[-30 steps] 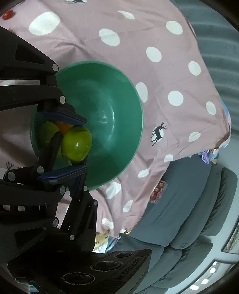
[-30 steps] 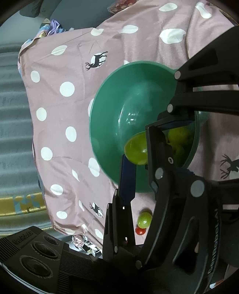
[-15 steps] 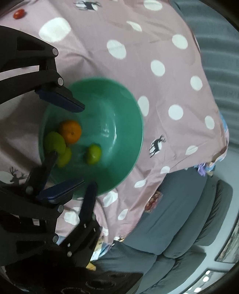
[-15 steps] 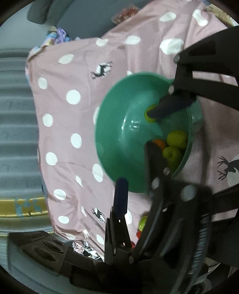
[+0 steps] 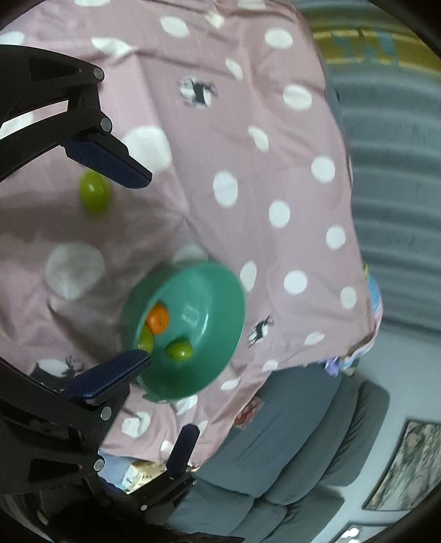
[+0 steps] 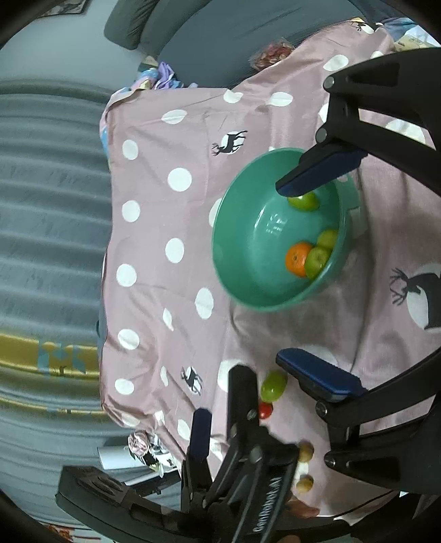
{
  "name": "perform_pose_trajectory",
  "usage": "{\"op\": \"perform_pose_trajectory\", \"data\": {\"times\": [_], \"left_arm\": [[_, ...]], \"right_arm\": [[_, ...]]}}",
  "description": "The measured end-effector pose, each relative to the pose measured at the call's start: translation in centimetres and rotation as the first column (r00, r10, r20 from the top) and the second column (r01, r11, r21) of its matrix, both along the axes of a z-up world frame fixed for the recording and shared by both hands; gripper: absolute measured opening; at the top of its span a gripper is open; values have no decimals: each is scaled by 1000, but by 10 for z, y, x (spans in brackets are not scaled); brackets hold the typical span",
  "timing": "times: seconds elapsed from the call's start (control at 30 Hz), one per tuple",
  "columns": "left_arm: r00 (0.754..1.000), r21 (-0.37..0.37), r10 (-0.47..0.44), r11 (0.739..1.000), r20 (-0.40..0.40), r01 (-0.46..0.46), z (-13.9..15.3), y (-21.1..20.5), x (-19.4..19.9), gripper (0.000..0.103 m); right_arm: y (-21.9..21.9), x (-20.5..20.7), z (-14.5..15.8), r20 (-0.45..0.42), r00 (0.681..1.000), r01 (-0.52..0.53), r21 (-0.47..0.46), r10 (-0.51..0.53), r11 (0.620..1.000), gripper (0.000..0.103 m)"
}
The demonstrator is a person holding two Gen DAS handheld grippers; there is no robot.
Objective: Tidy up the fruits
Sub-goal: 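Move the left gripper toward the last green plum on the sheet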
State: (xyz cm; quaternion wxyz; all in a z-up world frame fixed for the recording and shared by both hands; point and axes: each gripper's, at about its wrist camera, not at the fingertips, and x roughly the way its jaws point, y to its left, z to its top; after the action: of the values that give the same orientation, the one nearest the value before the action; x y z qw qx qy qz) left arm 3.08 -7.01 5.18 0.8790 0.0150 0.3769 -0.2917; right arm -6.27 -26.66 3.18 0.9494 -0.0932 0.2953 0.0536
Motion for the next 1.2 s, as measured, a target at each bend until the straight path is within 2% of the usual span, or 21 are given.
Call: {"op": "perform_pose_trajectory", "data": {"times": [0.3,0.53,0.9,1.2], "left_arm": [[994,39,107,993,22,-108,-5,51,-27,99],[986,34,163,986,-22,-162,-18,81,-40,99],[978,39,202,979,-56,-200,-31,103,-48,99],[976,42,200,980,-86,-196,-43,108,-45,99]], "right_arm": [[21,-20,16,37,999,-28,-22,29,999,98],[38,-30,16,28,998,-53,-30,54,998,100],[56,-32,16,18,996,-84,-43,85,996,100],[63,-26,9,-11,995,-97,-45,97,994,100]]}}
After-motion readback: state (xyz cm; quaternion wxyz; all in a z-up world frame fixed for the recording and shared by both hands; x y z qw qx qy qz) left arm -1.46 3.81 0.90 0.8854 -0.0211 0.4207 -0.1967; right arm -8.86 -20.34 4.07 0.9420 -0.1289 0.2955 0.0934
